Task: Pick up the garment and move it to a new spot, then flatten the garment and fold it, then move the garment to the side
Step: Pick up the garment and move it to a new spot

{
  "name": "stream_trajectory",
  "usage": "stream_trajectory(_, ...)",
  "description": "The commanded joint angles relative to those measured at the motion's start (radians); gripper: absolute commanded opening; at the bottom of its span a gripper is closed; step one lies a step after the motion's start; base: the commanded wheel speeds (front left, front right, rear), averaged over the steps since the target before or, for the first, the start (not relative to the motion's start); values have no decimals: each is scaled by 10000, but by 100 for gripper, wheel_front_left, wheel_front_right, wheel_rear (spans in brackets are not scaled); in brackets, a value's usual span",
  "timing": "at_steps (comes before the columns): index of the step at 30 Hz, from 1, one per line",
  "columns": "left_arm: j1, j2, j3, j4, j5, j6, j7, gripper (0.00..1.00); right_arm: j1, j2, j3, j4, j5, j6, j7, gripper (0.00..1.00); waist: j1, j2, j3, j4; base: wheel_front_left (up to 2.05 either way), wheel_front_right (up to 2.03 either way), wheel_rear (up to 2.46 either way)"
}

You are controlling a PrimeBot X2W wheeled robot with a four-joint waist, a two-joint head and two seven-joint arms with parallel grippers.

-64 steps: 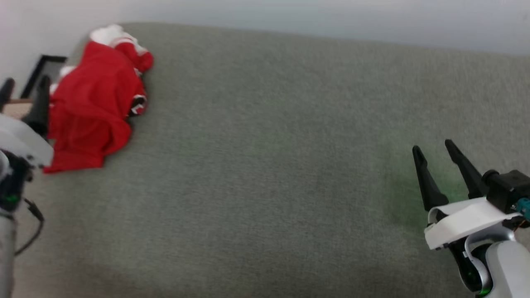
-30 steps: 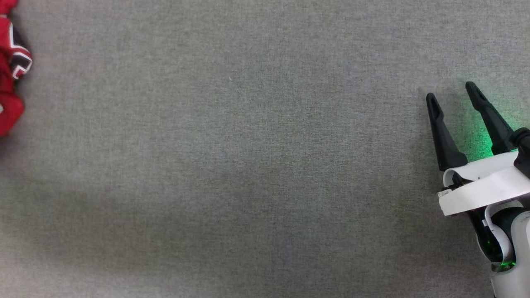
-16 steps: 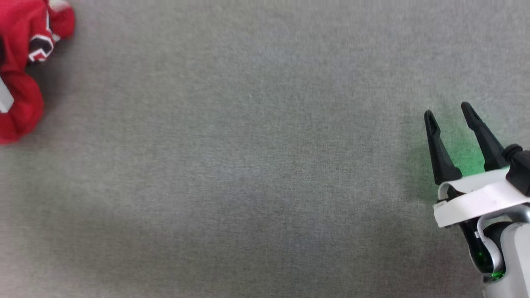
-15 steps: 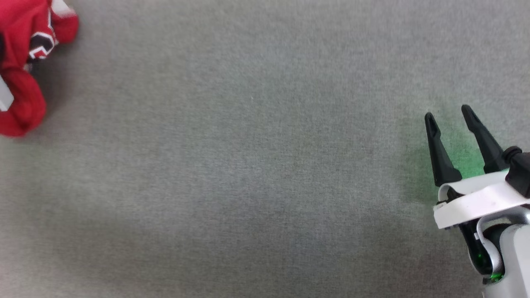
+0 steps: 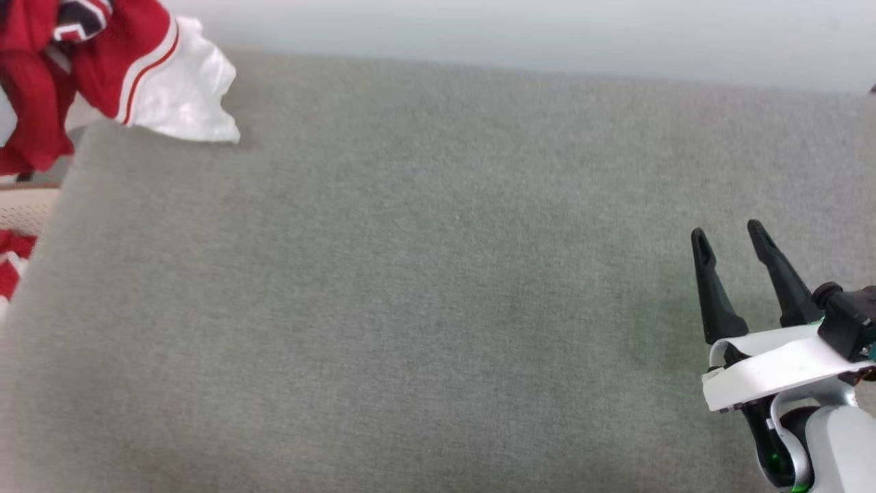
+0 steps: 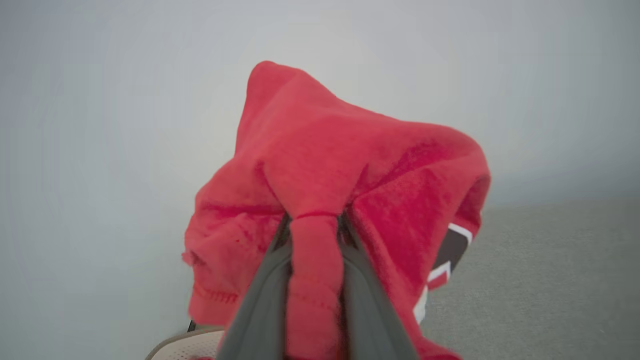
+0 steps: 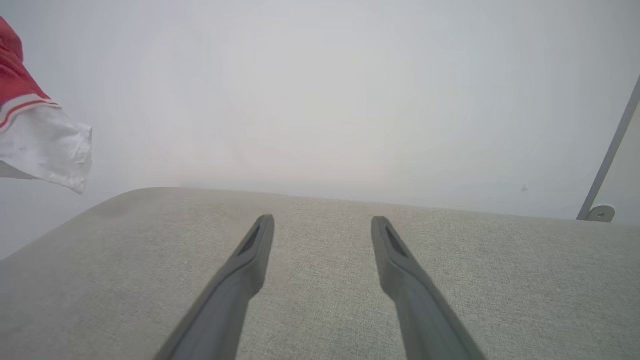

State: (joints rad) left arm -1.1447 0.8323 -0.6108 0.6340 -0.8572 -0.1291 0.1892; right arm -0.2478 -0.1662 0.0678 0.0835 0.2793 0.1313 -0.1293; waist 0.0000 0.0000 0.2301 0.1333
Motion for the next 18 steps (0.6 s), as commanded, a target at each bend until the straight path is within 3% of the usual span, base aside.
stream_trajectory(1, -151, 128, -89, -362, -59, -12, 126, 0, 220, 64, -46, 64, 58, -12, -72, 100, 0, 0, -714, 314, 0, 0, 0)
stream_trajectory(9, 74, 394, -257, -1857, -444, 59, 996, 0, 438, 226, -301, 164, 87, -12, -238, 100, 0, 0, -1144, 178, 0, 0, 0)
stream_trajectory(18, 686, 438, -693, -4588, -522, 761, 2045, 0, 735, 328, -1231, 223, -84, -12, -448, 100, 0, 0, -1338, -585, 0, 0, 0)
